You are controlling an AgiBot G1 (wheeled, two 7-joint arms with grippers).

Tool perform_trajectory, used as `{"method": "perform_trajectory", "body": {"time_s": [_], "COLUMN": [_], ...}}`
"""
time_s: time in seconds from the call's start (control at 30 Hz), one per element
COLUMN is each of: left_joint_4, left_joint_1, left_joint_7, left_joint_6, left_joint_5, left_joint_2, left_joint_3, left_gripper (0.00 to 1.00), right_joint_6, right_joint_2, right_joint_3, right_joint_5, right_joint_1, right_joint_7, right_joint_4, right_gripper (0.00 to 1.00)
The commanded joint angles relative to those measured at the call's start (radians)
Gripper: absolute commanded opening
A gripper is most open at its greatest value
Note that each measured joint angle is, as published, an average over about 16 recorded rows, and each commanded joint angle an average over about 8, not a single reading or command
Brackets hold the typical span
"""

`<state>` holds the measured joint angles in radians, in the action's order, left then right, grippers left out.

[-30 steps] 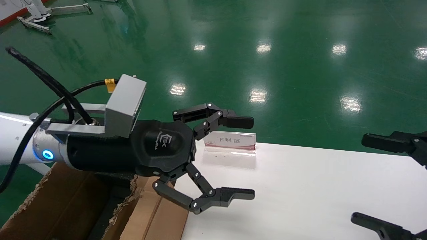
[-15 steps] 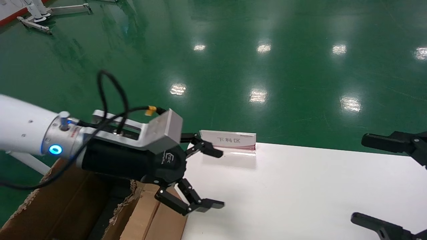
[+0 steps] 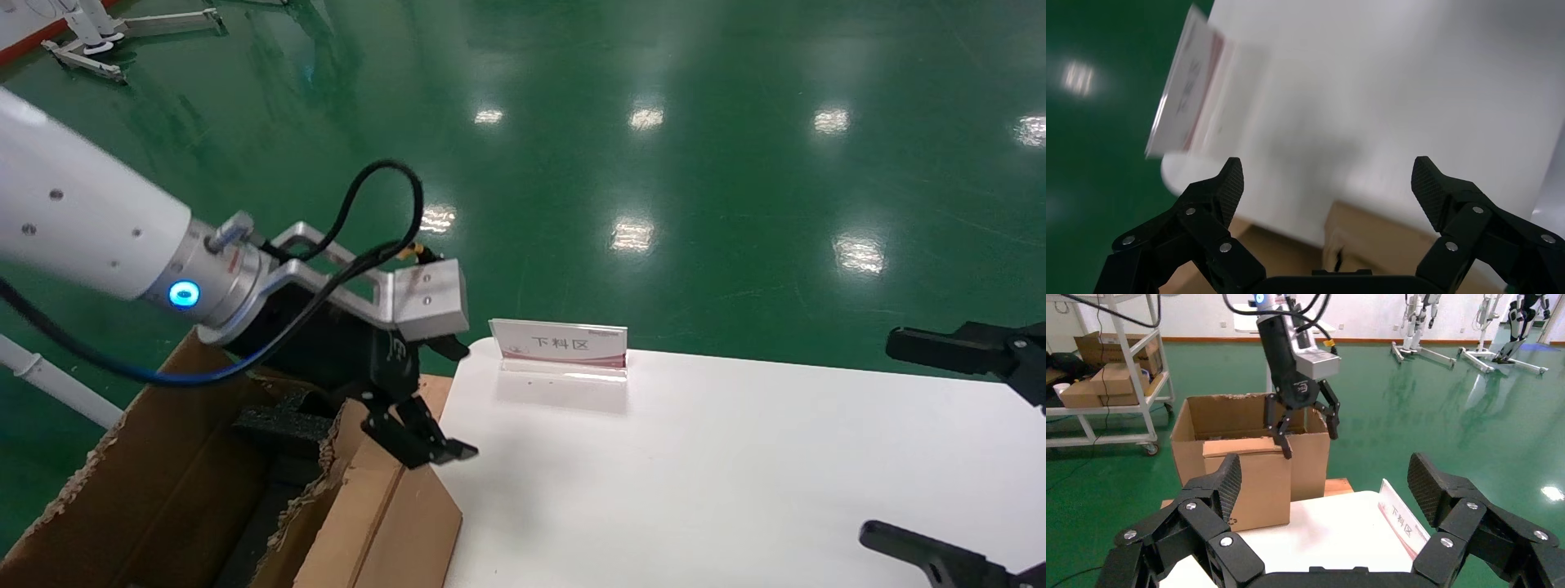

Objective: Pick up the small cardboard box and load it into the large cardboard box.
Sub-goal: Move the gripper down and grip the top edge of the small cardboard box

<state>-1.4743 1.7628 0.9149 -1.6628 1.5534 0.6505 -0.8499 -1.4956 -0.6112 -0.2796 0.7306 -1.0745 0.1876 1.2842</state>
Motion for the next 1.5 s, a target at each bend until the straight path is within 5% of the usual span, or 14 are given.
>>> {"method": "perform_trajectory", "body": {"time_s": [0.03, 0.83, 1.13, 1.5], "left_joint_4": [-0.002, -0.006, -0.006, -0.006], "left_joint_1": [0.050, 0.411, 0.467, 0.457], "left_joint_7": [0.049, 0.749, 0.891, 0.958], "left_joint_6": [-0.017, -0.074, -0.073, -0.046], "left_joint_5": [0.031, 0.004, -0.057, -0.109], "left_joint_2": [0.016, 0.240, 0.272, 0.231], "left_joint_3": [-0.044, -0.653, -0.776, -0.815], "left_gripper": [1.00, 1.00, 1.00, 1.00], "right_joint_6": [0.000, 0.000, 0.000, 0.000], "right_joint_2": [0.000, 0.000, 0.000, 0.000], "right_joint_3": [0.000, 0.000, 0.000, 0.000], "right_joint_5": [0.000, 0.000, 0.000, 0.000], "right_joint_1": [0.000, 0.000, 0.000, 0.000], "right_joint_7": [0.000, 0.000, 0.000, 0.000], "right_joint_4": [0.000, 0.000, 0.000, 0.000], "right_gripper": [1.00, 1.00, 1.00, 1.00]}}
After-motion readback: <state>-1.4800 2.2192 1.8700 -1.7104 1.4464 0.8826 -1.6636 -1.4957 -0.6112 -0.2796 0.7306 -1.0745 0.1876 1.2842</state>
